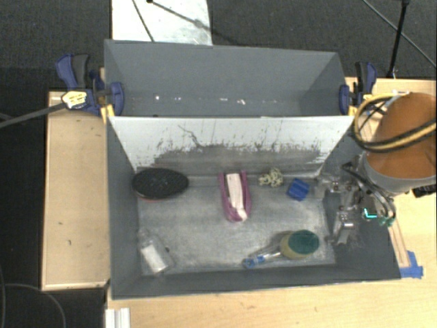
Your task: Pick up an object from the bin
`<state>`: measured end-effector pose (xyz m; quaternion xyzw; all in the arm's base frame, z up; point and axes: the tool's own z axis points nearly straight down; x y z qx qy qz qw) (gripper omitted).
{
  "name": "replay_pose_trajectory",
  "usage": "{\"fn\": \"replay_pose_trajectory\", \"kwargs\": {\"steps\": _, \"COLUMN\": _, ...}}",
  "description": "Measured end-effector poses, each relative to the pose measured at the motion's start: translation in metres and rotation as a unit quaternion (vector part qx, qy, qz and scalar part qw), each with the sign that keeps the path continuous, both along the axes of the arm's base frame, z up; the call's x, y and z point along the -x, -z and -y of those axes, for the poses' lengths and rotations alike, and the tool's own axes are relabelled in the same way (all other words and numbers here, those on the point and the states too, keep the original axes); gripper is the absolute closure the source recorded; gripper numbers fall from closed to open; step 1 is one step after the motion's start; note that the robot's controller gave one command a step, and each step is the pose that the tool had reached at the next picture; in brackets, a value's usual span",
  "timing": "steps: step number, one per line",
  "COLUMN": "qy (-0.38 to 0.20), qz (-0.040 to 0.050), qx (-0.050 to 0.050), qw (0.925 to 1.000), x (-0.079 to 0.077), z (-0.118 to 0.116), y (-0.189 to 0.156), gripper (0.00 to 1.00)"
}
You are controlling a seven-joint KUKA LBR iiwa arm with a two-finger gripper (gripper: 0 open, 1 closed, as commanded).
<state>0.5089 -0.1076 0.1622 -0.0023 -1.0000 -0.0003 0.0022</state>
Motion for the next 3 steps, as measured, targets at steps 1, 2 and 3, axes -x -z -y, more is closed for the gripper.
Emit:
{"fn": "replay_pose_trajectory", "kwargs": {"steps": 1, "qy": -0.08, "qz": -0.0003, "qx": -0.001, "qw": 0.9968, "x": 0.011, "z": -0.067, "y": 0.095, "gripper": 0.0}}
{"fn": "replay_pose_trajectory", "kwargs": {"steps": 2, "qy": -0.078, "qz": 0.0029, "qx": 0.0, "qw": 0.997, "x": 0.009, "z": -0.065, "y": 0.092, "gripper": 1.0}}
{"fn": "replay_pose_trajectory", "kwargs": {"steps": 3, "qy": -0.105, "qz": 0.0076, "qx": 0.001, "qw": 0.9944, "x": 0.008, "z": -0.088, "y": -0.059, "gripper": 1.0}}
